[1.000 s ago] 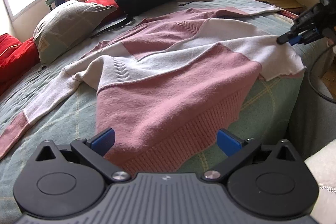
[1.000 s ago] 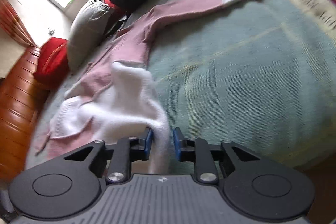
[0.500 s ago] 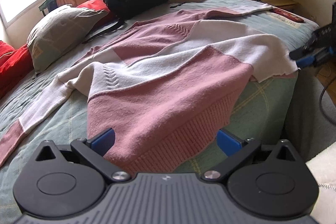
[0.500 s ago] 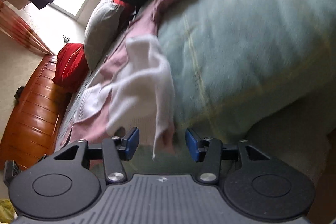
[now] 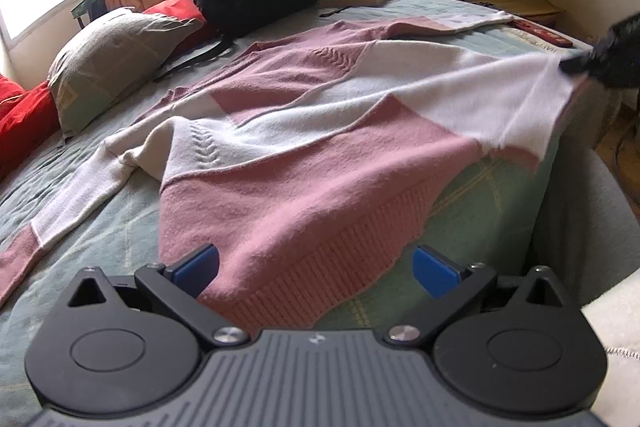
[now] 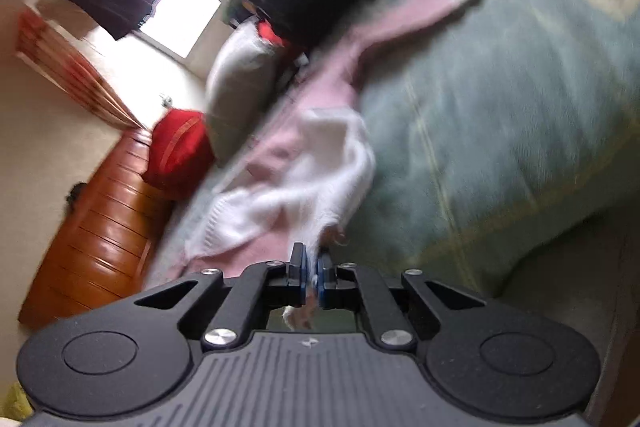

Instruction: Fold clothes

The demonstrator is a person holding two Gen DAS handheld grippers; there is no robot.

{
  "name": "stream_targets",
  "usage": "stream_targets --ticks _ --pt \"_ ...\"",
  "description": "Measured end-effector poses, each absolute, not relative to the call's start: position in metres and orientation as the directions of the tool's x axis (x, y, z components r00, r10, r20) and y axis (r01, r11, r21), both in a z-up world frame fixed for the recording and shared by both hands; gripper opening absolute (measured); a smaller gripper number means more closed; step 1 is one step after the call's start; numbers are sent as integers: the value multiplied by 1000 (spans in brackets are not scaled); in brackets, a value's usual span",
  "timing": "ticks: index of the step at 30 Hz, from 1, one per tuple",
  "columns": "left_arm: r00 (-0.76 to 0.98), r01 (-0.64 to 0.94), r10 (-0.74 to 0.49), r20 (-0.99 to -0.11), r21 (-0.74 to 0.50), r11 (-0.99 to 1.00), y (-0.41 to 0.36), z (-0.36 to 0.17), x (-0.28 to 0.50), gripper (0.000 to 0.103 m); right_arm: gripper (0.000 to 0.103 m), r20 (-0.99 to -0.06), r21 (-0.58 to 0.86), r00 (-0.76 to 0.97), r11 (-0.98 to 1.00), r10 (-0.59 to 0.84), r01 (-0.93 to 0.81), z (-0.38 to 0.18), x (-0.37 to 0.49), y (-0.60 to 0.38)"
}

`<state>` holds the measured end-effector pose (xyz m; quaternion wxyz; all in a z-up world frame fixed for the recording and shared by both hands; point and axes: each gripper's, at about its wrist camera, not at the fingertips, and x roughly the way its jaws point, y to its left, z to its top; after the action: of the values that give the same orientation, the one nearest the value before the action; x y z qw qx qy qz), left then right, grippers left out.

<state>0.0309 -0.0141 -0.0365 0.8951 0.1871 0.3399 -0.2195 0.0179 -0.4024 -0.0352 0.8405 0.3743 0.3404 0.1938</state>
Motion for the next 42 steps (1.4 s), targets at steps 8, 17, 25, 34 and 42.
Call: stream_targets --ticks 8,17,25,34,42 --pt "672 500 -293 -680 125 857 -7 -31 31 102 12 -595 589 687 808 417 19 -21 18 -402" --pt "670 457 -317 -671 36 889 19 -15 40 102 28 -548 559 661 812 513 -167 -7 41 -352" --pt "678 339 -289 -676 -62 939 64 -5 54 102 53 -604 319 592 842 534 -434 15 67 -250" --pt "700 166 -189 -688 -101 981 128 -8 49 102 82 -638 15 542 712 547 -702 36 98 -108" --pt "703 32 -106 -703 -118 992 169 -19 34 102 92 -738 -165 502 601 451 -782 27 135 11"
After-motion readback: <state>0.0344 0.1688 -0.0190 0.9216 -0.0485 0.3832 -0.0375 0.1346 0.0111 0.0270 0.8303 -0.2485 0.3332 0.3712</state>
